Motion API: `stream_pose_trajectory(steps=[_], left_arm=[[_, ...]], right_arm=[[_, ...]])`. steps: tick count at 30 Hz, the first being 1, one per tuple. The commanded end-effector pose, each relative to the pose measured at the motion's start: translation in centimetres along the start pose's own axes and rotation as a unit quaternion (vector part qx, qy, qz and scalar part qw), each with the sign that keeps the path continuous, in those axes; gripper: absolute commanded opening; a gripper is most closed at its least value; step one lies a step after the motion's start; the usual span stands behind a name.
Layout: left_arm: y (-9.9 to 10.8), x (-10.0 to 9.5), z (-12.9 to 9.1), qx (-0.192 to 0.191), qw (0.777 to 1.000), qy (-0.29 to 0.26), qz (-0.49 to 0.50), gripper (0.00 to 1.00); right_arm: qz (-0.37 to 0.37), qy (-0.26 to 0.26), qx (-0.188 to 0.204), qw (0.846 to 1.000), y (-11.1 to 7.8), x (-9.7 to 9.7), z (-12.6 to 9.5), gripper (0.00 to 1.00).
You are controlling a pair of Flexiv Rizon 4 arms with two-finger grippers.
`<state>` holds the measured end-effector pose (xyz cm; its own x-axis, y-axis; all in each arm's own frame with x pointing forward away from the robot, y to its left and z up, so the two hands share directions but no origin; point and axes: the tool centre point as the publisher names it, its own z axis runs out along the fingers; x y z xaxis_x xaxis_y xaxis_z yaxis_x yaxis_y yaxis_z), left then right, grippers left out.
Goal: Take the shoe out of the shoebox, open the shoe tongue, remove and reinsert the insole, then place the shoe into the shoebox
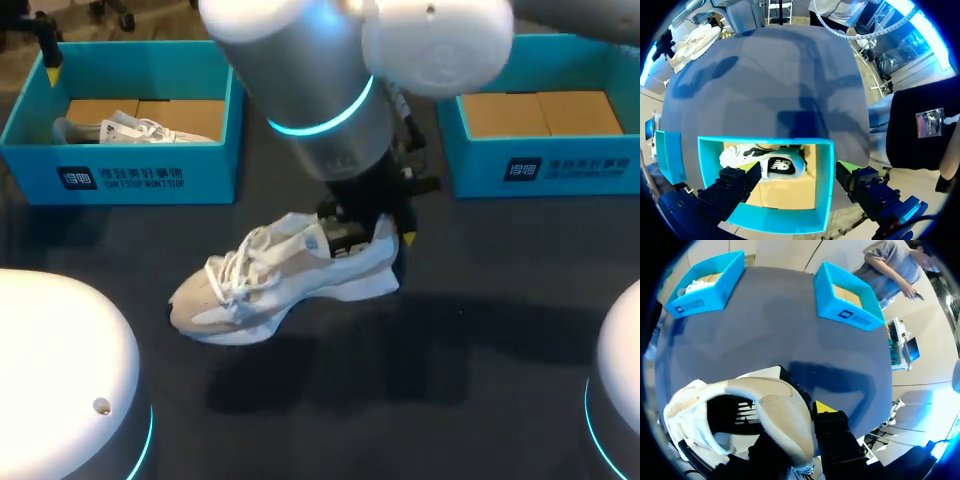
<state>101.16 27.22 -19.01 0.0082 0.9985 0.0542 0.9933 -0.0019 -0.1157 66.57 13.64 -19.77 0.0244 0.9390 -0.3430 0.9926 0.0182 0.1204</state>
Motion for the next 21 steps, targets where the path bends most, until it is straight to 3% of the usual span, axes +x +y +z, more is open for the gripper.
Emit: stream_pose_trajectory(steps=[1, 21], left_arm=[[-0.1, 0.0, 0.0, -0.002, 1.000, 0.001, 0.000, 1.00], [-0.1, 0.0, 0.0, -0.002, 1.000, 0.001, 0.000, 1.00]], right_arm=[[0.256, 0.010, 0.005, 0.966, -0.8, 1.3, 3.1, 0.00], [0.279, 0.009, -0.022, 0.960, 1.7, 4.2, 11.2, 0.00]])
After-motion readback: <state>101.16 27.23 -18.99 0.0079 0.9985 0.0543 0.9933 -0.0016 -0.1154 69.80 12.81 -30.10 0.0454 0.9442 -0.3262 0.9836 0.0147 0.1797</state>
